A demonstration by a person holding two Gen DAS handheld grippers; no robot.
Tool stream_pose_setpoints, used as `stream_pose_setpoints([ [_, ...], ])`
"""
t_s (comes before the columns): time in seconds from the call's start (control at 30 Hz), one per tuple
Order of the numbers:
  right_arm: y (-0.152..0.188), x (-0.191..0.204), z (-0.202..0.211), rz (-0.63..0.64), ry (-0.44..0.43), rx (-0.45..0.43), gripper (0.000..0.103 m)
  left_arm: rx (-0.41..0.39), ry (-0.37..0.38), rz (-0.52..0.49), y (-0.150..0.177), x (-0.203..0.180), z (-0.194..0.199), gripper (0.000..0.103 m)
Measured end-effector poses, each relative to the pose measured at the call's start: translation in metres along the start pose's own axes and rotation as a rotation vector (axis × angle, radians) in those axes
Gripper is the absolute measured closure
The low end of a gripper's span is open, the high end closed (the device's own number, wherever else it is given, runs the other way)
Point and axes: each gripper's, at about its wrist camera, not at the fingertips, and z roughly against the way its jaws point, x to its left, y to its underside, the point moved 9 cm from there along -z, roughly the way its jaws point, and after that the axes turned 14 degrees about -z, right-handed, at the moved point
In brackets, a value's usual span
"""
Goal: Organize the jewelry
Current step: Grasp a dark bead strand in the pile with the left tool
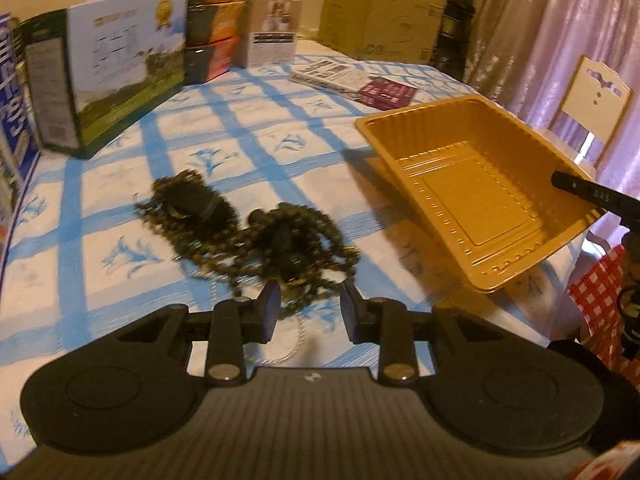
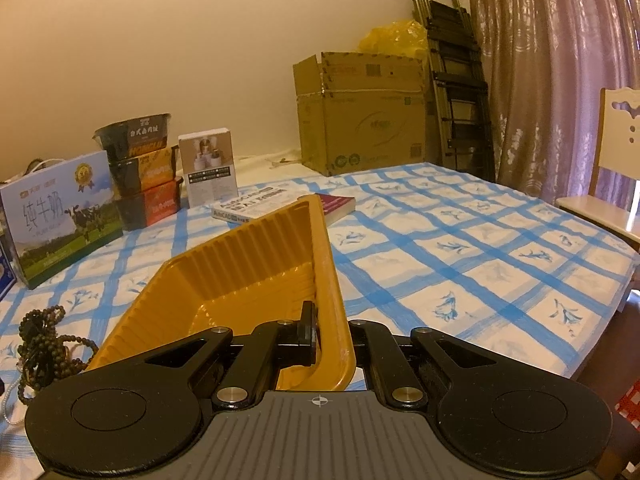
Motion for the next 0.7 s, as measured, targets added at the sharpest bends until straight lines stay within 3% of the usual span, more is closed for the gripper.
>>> stream_pose_setpoints([
  [0.17,0.000,-0.002,0.001,-0.004,0.002,0.001,0.098,-0.002,-0.010,-0.022,-0.006,-0.007,-0.009,0.074],
  [0.53,0.000,-0.005,-0.001,-0.008,0.001,0.004,0.098,0.026,-0.114,-0.041,-0.005,0.036,-0.025,0.080],
  [0.7,0.002,-0.004,-0.003,-0.008,0.002,0.007,0.098,0.053,-0.130,-0.114,-0.003,0.041,-0.044,0.081],
])
